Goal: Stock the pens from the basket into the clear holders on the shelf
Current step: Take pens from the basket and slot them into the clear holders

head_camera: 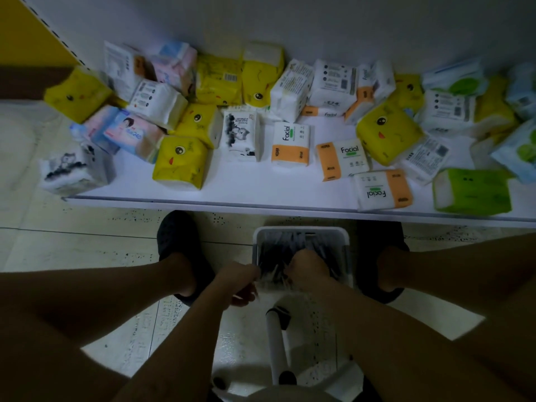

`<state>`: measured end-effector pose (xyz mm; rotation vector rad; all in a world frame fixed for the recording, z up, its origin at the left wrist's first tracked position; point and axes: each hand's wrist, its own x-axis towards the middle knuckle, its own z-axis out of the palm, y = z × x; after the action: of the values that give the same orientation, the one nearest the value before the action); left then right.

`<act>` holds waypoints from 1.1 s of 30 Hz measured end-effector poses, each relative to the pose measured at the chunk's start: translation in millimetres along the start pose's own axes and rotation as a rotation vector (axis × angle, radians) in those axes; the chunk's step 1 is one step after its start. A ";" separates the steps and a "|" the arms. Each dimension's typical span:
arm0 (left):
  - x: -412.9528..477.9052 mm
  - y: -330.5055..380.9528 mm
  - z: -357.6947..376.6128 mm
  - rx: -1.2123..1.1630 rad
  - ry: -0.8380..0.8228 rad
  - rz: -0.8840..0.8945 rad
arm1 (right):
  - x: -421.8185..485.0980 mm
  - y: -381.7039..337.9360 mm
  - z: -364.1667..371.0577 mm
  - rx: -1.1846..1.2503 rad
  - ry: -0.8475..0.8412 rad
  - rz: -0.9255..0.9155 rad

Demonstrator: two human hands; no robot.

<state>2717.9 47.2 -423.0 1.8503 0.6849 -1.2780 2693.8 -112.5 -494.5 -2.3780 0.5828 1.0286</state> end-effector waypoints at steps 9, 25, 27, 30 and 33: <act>-14.1 8.7 -10.3 -0.060 -0.013 0.125 | -25.9 2.2 -45.1 0.125 -0.001 0.026; -54.5 38.6 17.7 -0.027 0.134 0.531 | -110.9 3.9 -92.7 0.386 0.215 -0.007; -62.1 44.2 19.0 -0.071 0.080 0.589 | -122.3 5.8 -100.1 0.436 0.292 -0.093; -72.9 53.8 21.0 -0.115 0.083 0.655 | -134.8 6.8 -110.4 0.543 0.375 -0.225; -87.7 66.5 20.0 -0.109 0.167 0.739 | -148.0 -1.0 -119.8 0.804 0.384 -0.267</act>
<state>2728.3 -6.9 -325.6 1.8686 0.1079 -0.5972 2667.7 -152.9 -310.2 -1.8390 0.6332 0.1442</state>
